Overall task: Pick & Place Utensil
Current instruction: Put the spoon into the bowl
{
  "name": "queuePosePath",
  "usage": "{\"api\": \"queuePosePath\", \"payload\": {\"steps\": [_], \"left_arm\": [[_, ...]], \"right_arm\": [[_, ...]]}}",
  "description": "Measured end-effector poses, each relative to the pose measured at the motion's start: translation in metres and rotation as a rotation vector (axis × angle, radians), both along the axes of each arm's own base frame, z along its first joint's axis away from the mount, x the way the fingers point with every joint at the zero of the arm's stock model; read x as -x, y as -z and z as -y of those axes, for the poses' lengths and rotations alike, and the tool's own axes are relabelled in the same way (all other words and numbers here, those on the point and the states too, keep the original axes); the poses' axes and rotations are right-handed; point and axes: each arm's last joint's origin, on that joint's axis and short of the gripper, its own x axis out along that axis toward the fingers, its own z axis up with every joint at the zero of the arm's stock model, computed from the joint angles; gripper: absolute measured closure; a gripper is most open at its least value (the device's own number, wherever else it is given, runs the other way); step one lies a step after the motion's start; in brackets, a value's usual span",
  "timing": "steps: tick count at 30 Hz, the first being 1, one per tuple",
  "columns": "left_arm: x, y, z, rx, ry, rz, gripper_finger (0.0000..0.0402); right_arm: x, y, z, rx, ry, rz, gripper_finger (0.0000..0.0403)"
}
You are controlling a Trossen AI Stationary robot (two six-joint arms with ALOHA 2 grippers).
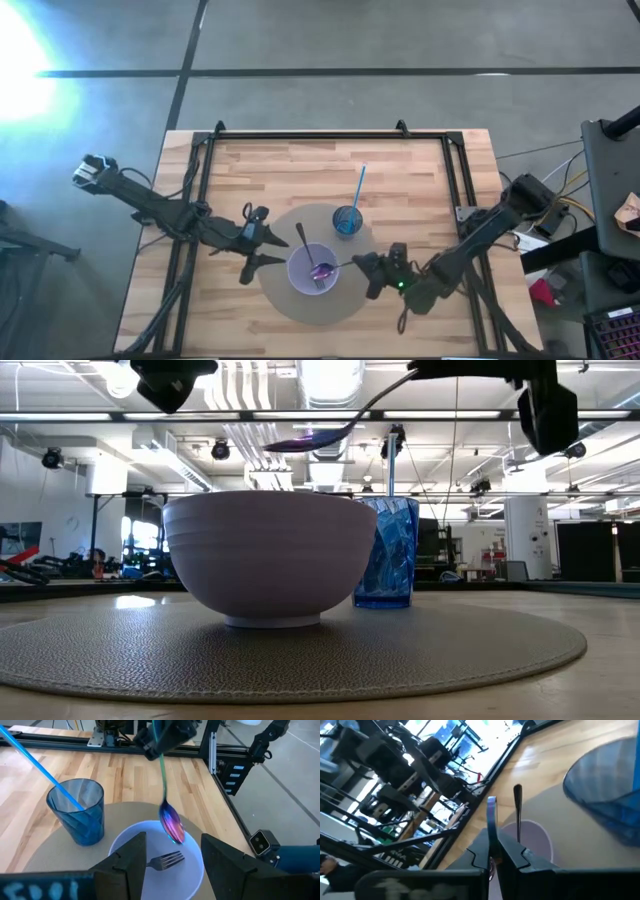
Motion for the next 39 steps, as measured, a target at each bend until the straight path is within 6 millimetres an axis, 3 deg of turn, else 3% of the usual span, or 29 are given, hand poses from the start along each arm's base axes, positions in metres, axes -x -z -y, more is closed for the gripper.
{"api": "queuePosePath", "payload": {"steps": [14,39], "left_arm": [[0.000,0.001,0.000,-0.018,0.005,-0.010,0.0223],[0.000,0.001,0.000,-0.010,0.002,-0.012,0.0223]], "right_arm": [[-0.046,0.026,-0.011,0.015,0.054,-0.042,0.0392],[-0.052,0.058,-0.006,-0.007,0.049,-0.116,0.0392]]}}
